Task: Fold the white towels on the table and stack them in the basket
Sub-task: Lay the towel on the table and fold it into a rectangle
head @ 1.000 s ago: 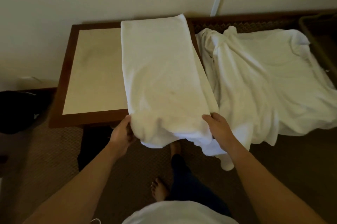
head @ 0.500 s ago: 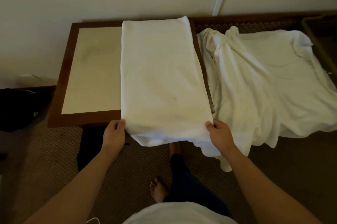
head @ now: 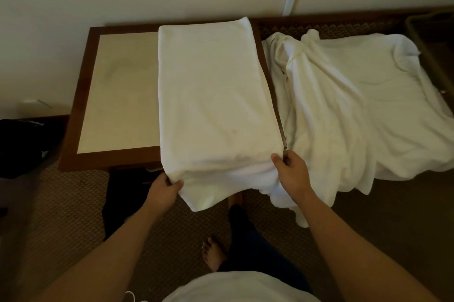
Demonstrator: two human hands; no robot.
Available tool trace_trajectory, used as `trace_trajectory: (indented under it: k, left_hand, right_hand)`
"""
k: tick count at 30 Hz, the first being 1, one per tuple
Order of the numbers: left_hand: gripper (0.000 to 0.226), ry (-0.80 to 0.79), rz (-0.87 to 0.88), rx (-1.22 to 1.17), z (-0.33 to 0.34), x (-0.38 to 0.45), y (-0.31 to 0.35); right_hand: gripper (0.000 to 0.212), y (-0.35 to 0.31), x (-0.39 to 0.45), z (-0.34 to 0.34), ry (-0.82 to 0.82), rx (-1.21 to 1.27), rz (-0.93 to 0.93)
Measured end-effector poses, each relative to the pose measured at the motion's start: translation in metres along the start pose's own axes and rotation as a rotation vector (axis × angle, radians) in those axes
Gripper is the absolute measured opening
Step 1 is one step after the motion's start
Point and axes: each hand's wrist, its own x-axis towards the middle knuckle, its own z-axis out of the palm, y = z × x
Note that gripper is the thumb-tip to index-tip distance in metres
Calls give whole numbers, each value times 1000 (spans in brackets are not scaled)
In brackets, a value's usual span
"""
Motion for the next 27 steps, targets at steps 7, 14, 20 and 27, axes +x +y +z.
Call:
trace_trajectory:
  k: [7, 14, 20, 27]
  left_hand:
    - [32, -150, -185, -108, 19, 3, -48]
    - [20, -273, -178, 332, 59, -6, -98]
    - [16, -17, -389, -121, 49, 5, -108]
    - [31, 10, -658, -517, 42, -15, -110]
  right_hand:
    - [15, 2, 4, 6, -3, -45, 76]
    - [14, -2, 6, 7, 7, -93, 76]
    - [19, 3, 9, 8, 0, -108, 78]
    - [20, 3, 8, 11, -1, -167, 67]
